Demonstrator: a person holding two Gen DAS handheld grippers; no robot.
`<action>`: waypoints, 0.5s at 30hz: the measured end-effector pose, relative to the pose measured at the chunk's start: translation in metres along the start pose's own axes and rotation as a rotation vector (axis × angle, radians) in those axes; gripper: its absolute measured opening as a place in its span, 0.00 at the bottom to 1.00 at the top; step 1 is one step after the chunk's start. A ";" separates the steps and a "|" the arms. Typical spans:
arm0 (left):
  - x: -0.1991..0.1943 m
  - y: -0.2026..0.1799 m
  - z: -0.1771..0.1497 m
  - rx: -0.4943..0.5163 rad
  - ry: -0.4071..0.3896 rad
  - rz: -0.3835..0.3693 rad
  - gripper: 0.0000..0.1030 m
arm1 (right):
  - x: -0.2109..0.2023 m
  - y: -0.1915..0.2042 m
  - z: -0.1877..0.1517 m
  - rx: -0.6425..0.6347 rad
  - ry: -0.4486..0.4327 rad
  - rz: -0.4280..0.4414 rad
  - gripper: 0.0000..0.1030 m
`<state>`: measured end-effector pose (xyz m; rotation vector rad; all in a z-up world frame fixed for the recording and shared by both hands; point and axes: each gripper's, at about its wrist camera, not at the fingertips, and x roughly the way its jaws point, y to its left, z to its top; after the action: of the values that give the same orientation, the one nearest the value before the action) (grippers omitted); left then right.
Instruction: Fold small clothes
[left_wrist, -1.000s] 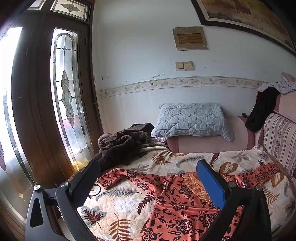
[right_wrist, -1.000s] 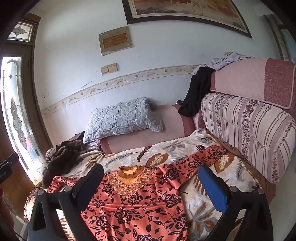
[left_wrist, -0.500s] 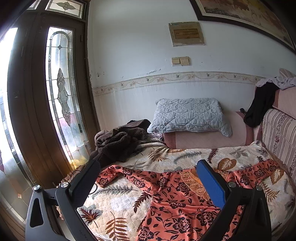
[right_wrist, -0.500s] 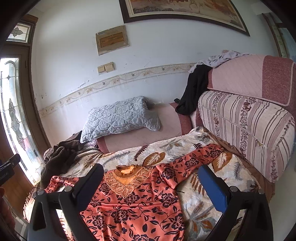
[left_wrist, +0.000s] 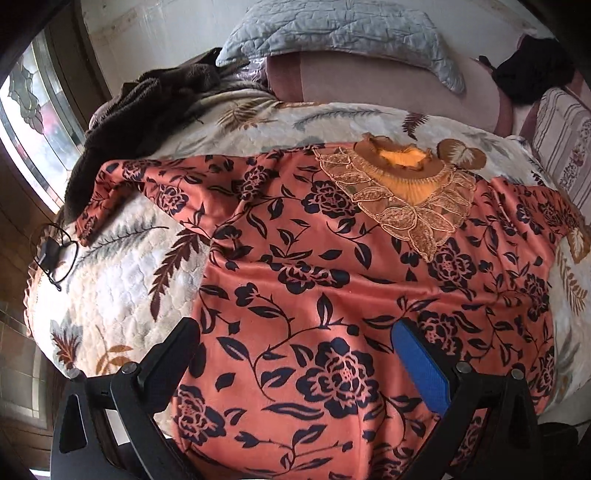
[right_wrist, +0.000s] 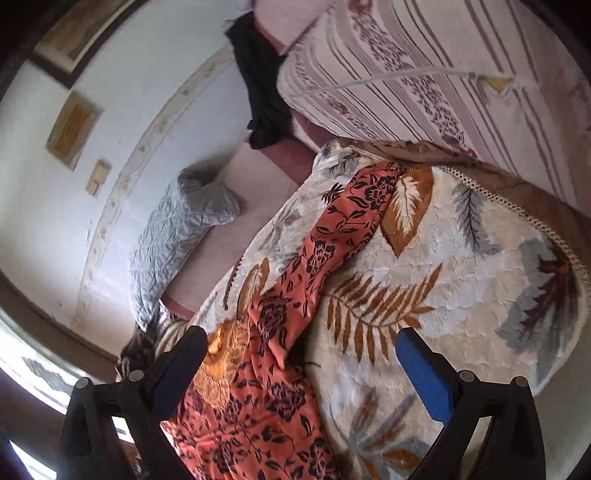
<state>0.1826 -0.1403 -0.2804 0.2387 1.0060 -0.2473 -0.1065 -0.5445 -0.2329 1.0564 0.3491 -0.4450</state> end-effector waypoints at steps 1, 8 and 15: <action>0.009 0.000 0.004 -0.006 0.003 0.012 1.00 | 0.013 -0.011 0.013 0.042 0.007 -0.006 1.00; 0.066 -0.002 0.035 0.002 -0.014 0.098 1.00 | 0.137 -0.071 0.110 0.227 -0.020 -0.083 0.60; 0.112 0.001 0.032 -0.008 0.018 0.075 1.00 | 0.225 -0.121 0.162 0.320 -0.042 -0.247 0.50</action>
<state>0.2660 -0.1603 -0.3595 0.2707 1.0136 -0.1732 0.0349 -0.7803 -0.3587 1.3187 0.3804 -0.7619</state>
